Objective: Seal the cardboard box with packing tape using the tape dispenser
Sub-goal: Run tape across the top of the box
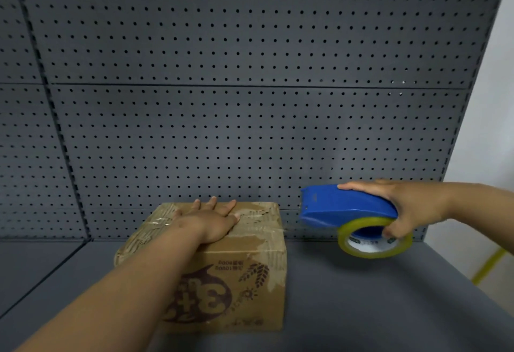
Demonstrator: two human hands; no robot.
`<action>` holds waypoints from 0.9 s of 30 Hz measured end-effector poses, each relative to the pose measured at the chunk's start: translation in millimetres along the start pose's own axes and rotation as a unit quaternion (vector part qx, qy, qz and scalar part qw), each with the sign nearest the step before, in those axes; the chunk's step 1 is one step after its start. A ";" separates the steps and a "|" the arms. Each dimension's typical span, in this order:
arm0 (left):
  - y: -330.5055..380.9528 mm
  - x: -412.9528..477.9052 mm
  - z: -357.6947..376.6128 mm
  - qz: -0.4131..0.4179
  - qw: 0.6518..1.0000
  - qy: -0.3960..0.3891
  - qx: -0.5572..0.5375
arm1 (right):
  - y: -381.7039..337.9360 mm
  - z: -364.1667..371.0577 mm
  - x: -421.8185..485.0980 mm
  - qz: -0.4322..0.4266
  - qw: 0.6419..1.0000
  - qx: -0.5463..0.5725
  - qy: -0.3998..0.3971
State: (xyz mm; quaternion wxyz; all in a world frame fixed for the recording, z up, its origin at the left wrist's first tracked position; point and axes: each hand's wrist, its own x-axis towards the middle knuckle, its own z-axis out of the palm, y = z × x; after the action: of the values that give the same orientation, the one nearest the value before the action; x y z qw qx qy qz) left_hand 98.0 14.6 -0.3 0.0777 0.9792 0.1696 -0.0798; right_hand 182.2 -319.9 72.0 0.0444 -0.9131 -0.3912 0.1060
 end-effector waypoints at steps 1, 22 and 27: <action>0.4 0.4 -0.1 -0.001 1.000 0.000 0.003 | 3.1 1.3 -2.9 0.006 1.000 -0.004 0.002; 1.1 -0.5 1.7 0.005 1.000 0.010 0.012 | -74.1 -25.0 32.4 0.067 0.983 -0.146 -0.087; 1.6 -2.2 2.8 0.006 1.000 0.016 0.017 | -78.6 -34.9 27.6 0.085 0.981 -0.126 -0.118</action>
State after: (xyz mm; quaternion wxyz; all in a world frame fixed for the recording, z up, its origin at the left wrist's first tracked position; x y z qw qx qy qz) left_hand 96.2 11.9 -2.4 0.0583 0.9826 0.1633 -0.0664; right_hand 153.3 -245.6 114.5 -0.1269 -0.9223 -0.3248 0.1663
